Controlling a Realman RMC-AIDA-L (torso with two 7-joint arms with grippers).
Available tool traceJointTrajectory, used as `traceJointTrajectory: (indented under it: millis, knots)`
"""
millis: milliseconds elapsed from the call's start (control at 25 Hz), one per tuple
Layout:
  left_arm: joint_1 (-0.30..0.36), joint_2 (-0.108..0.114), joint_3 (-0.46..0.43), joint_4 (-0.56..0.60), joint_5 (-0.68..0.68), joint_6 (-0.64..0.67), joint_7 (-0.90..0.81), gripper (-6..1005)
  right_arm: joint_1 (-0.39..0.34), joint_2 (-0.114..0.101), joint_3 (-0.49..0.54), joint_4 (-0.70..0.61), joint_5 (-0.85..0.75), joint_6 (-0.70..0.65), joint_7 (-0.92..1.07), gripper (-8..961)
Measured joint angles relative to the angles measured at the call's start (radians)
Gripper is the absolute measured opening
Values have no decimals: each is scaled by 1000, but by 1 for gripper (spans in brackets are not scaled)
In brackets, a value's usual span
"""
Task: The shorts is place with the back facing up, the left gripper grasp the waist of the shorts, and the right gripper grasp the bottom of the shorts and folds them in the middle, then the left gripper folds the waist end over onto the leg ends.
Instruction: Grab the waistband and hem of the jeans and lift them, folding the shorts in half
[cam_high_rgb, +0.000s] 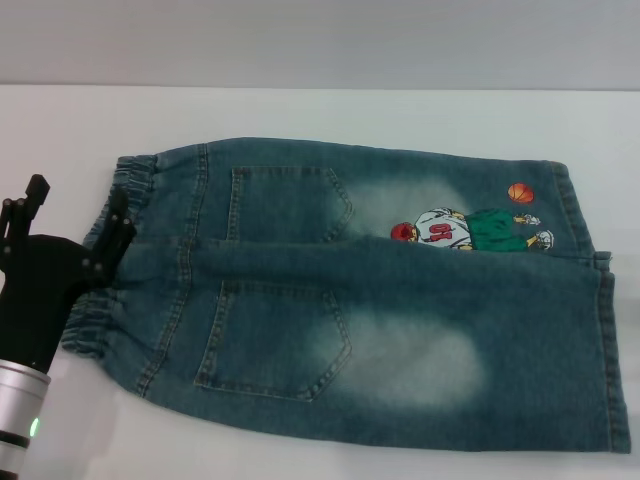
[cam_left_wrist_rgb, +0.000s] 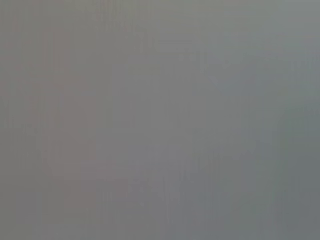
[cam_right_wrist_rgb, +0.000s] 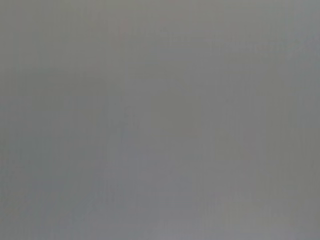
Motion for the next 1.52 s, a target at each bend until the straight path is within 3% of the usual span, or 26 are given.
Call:
traceJointTrajectory:
  millis: [760,880,1000,1040,1160,1240,1320,1400,1480,1520]
  knots:
    - [-1,1,0,-10,0,-12,0,832,13,-6,-31,-4,0,-14,8,621]
    - [2,7,-18,-53,0,-79,-2,832,22,-12,-78,0,0,-48,41,620]
    - [6,20,-71,-133,5,-198,-2,832,32,-32,-134,49,-4,-141,159,620]
    - [8,30,-77,-164,6,-226,-2,832,27,-44,-154,93,-17,-190,219,619]
    - [16,86,-93,-295,7,-339,14,831,-39,-73,-187,292,-100,-332,348,617]
    - [25,127,-108,-406,7,-417,40,831,-125,-77,-190,504,-208,-489,417,616]
    - [42,155,-140,-505,7,-500,83,831,-215,-66,-190,752,-342,-693,495,616]
    - [68,171,-193,-607,8,-605,148,831,-278,-51,-190,991,-510,-892,636,615]
    - [110,171,-281,-728,8,-772,221,831,-306,-50,-182,1146,-708,-1014,852,615]
    - [110,171,-281,-728,8,-772,221,831,-309,-53,-173,1191,-797,-1042,963,615]
